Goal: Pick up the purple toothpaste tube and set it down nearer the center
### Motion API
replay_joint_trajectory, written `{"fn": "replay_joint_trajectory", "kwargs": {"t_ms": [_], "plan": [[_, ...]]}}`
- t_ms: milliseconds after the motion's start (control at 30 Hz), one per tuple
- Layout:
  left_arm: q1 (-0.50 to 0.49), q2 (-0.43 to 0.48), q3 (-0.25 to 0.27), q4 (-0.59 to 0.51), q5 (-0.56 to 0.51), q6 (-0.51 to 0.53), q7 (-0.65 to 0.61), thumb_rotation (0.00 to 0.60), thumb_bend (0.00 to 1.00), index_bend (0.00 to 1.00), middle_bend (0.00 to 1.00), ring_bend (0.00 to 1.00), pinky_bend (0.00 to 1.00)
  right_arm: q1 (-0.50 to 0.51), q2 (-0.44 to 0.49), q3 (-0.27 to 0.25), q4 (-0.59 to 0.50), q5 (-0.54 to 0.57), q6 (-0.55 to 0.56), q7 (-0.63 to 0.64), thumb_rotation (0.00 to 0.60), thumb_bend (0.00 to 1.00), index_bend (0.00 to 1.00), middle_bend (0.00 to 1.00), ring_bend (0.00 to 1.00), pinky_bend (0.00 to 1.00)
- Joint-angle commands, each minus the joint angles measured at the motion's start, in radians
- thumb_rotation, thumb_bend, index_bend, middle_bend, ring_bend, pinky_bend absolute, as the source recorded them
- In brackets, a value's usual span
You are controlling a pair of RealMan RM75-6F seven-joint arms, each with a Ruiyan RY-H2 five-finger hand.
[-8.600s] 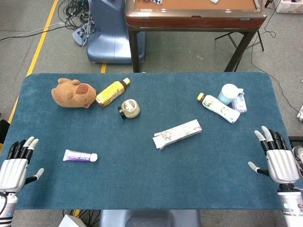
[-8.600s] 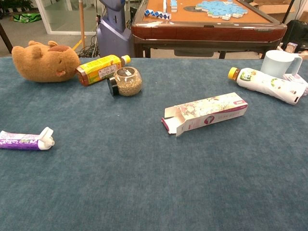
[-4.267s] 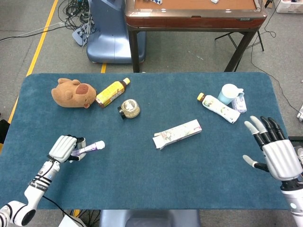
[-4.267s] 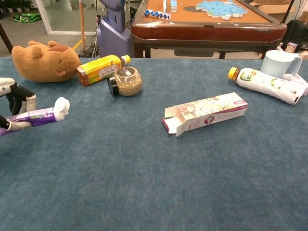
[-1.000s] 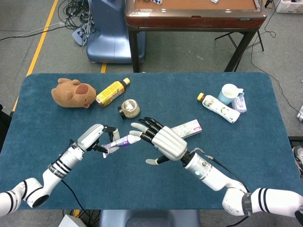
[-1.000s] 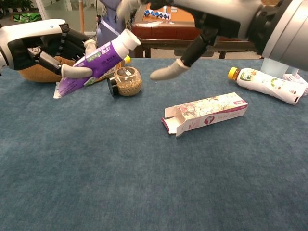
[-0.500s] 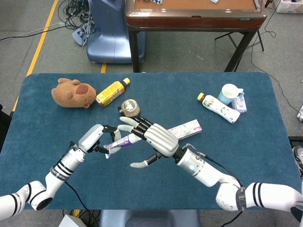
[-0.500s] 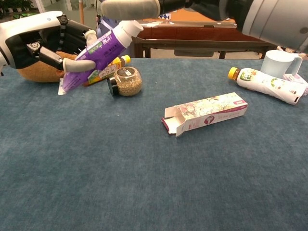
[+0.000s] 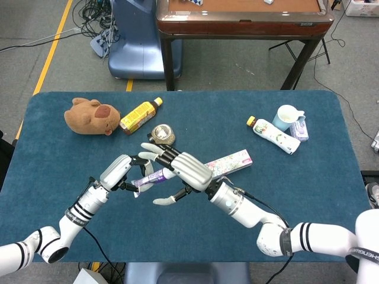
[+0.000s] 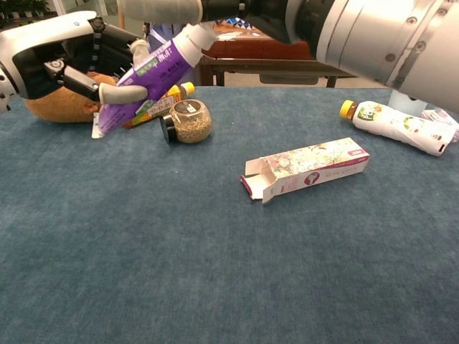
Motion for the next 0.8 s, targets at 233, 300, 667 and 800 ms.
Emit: {"fn": "replay_joint_trajectory", "kwargs": {"t_ms": [233,300,667,800], "plan": [[-0.006,-0.004,-0.007,-0.005,-0.004,-0.003,0.005,0.600,0.43,0.62,0.73,0.57,0.47,0.025,-0.050,0.001,0.053,-0.001,0.004,0.051,0.370,0.00,0.00,0.00,0.00,0.00],[-0.007,-0.002,-0.007,-0.007,-0.006,-0.006,0.003,0.600,0.43,0.62,0.73,0.57,0.47,0.028,-0.059,-0.001,0.062,-0.006,0.010,0.051,0.370,0.00,0.00,0.00,0.00,0.00],[-0.016,-0.015,-0.012,-0.004,-0.017,-0.020,-0.002,0.600,0.43,0.62,0.73,0.57,0.46,0.038,-0.085,-0.009,0.089,-0.013,0.026,0.061,0.369,0.00,0.00,0.00,0.00,0.00],[-0.018,-0.018,-0.017,-0.005,-0.021,-0.021,-0.010,0.600,0.43,0.62,0.73,0.57,0.46,0.039,-0.096,-0.008,0.099,-0.019,0.040,0.080,0.370,0.00,0.00,0.00,0.00,0.00]]}}
